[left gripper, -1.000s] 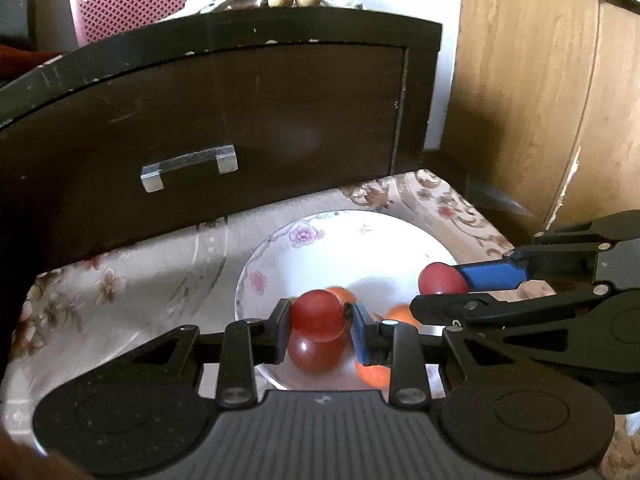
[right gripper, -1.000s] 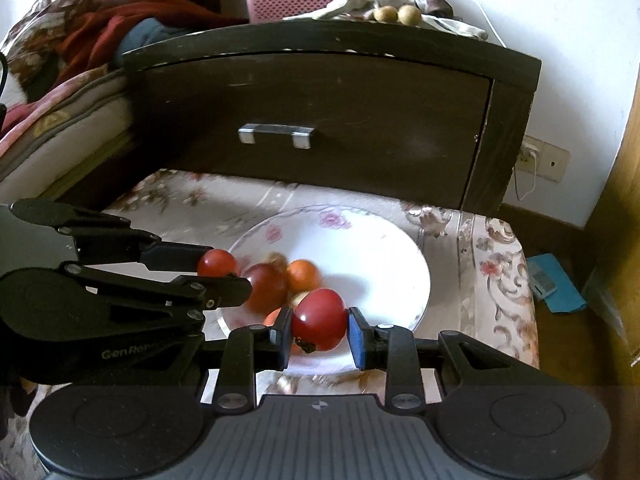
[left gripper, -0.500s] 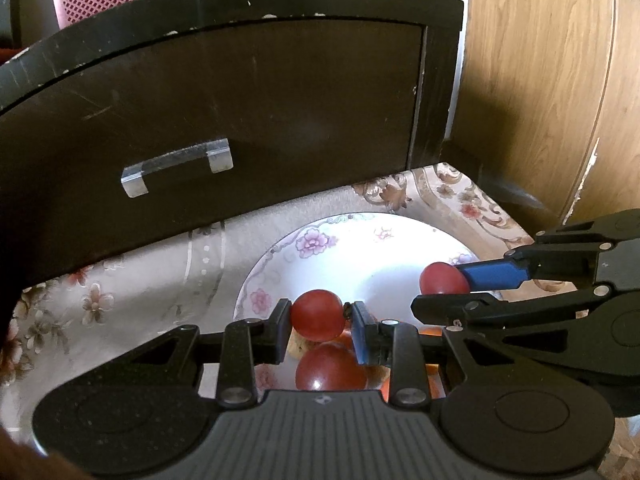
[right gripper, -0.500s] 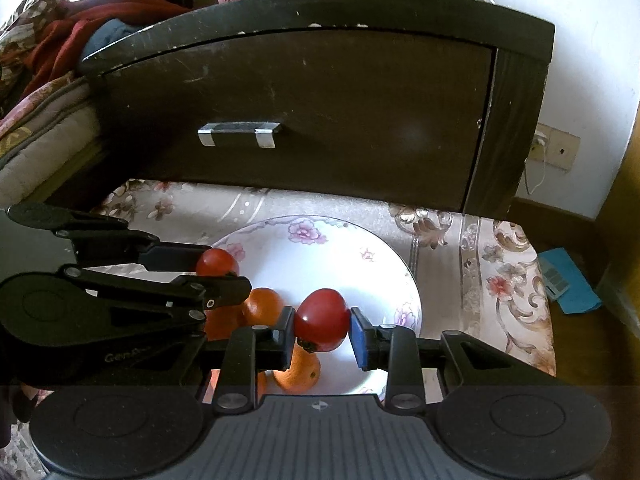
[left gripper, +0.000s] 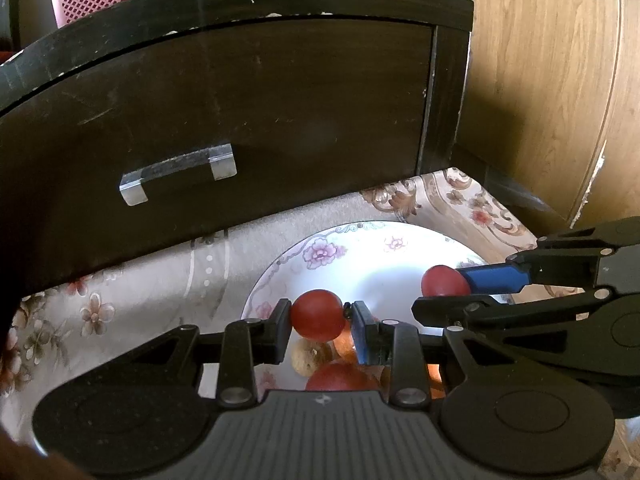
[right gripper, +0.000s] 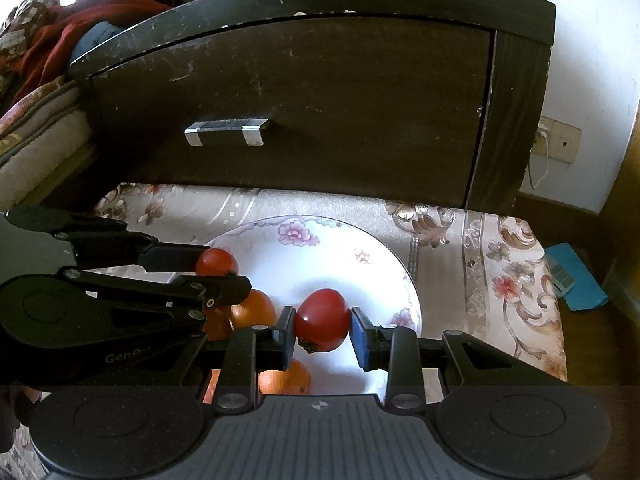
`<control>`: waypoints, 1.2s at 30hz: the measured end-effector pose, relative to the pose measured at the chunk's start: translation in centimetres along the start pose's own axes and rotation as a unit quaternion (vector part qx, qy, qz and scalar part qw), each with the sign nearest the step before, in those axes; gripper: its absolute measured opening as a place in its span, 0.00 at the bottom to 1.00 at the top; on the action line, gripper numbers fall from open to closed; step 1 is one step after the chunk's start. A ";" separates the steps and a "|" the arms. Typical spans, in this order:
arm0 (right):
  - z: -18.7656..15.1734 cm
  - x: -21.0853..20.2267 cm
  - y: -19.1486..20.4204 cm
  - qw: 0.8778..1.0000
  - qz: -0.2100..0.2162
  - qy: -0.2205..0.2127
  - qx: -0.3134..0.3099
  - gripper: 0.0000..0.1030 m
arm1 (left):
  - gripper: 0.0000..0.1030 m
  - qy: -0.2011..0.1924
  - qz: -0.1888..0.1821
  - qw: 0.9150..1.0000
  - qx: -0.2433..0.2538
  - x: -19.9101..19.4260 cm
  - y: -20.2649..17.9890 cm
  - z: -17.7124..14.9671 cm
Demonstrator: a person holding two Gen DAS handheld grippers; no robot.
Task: Organize fruits
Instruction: 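Carry both tomatoes over the white bowl and lower them in, then open both tools to release the tomatoes into the bowl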
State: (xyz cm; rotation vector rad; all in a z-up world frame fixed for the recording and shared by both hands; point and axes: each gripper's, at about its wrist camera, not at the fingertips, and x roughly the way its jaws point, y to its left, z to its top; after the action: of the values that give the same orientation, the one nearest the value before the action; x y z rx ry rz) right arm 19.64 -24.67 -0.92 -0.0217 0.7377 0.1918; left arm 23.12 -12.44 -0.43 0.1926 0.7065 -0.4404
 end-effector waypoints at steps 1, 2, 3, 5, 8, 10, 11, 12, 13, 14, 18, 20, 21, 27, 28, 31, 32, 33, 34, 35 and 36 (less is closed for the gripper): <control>0.0 0.0 0.0 1.000 0.000 -0.001 0.001 0.26 | 0.38 -0.001 0.001 1.000 0.001 0.0 0.0 0.0; 0.0 0.0 -0.1 1.000 -0.001 -0.001 0.002 0.26 | 0.38 -0.001 0.001 1.000 0.002 0.1 -0.1 0.0; 0.0 0.1 -0.1 1.000 -0.002 -0.002 0.003 0.26 | 0.38 -0.001 0.001 1.000 0.002 0.1 -0.1 0.1; 0.0 0.1 -0.3 1.000 -0.003 -0.002 0.005 0.26 | 0.39 -0.001 0.001 1.000 0.003 0.1 -0.1 0.1; 0.0 0.1 -0.4 1.000 -0.004 -0.003 0.007 0.26 | 0.39 -0.001 0.002 1.000 0.004 0.1 -0.1 0.2; 0.0 0.1 -0.5 1.000 -0.005 -0.003 0.008 0.26 | 0.39 0.000 0.003 1.000 0.004 0.1 0.0 0.2; 0.0 0.1 -0.4 1.000 -0.005 -0.002 0.007 0.26 | 0.39 0.000 0.003 1.000 0.005 0.1 0.0 0.2; 0.0 0.1 -0.4 1.000 -0.005 -0.002 0.007 0.26 | 0.39 0.000 0.003 1.000 0.005 0.1 0.0 0.2; 0.0 0.1 -0.4 1.000 -0.005 -0.002 0.006 0.26 | 0.39 0.000 0.003 1.000 0.004 0.1 0.0 0.2; -0.1 0.2 -0.4 1.000 -0.005 -0.002 0.006 0.26 | 0.39 0.000 0.003 1.000 0.004 0.1 0.0 0.2; 0.0 0.2 -0.4 1.000 -0.006 -0.003 0.006 0.26 | 0.40 -0.001 0.003 1.000 0.004 0.1 0.0 0.2; 0.0 0.2 -0.5 1.000 -0.007 -0.004 0.006 0.27 | 0.40 -0.001 0.003 1.000 0.004 0.1 0.0 0.2; 0.0 0.2 -0.5 1.000 -0.007 -0.004 0.006 0.27 | 0.40 -0.001 0.003 1.000 0.004 0.0 0.1 0.2; 0.0 0.0 -0.5 1.000 -0.007 -0.004 0.005 0.28 | 0.44 -0.003 0.003 1.000 -0.001 -0.9 0.3 0.0; 0.0 -0.1 -0.5 1.000 -0.007 -0.005 0.005 0.28 | 0.44 -0.004 0.003 1.000 -0.003 -1.3 0.4 0.0; 0.0 -0.7 -0.2 1.000 -0.010 -0.009 0.002 0.30 | 0.44 -0.006 0.005 1.000 -0.003 -2.2 0.6 -0.2; 0.0 -1.0 -0.1 1.000 -0.012 -0.011 0.001 0.30 | 0.44 -0.007 0.006 1.000 -0.003 -2.5 0.7 -0.3; 0.0 -1.2 0.0 1.000 -0.013 -0.013 -0.001 0.31 | 0.44 -0.008 0.007 1.000 -0.005 -3.0 0.8 -0.4; 0.0 -1.5 0.1 1.000 -0.014 -0.015 -0.002 0.31 | 0.44 -0.009 0.007 1.000 -0.009 -3.3 0.9 -0.5; -0.1 -1.7 0.2 1.000 -0.016 -0.016 -0.003 0.31 | 0.44 -0.009 0.006 1.000 -0.012 -3.6 1.0 -0.6; -0.1 -2.0 0.3 1.000 -0.019 -0.017 -0.005 0.31 | 0.44 -0.009 0.006 1.000 -0.014 -3.9 1.1 -0.9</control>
State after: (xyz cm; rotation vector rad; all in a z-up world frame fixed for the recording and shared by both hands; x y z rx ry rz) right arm 18.03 -24.68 0.35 -0.0423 0.7012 0.1602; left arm 20.50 -9.88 1.56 0.1660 0.6942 -0.4208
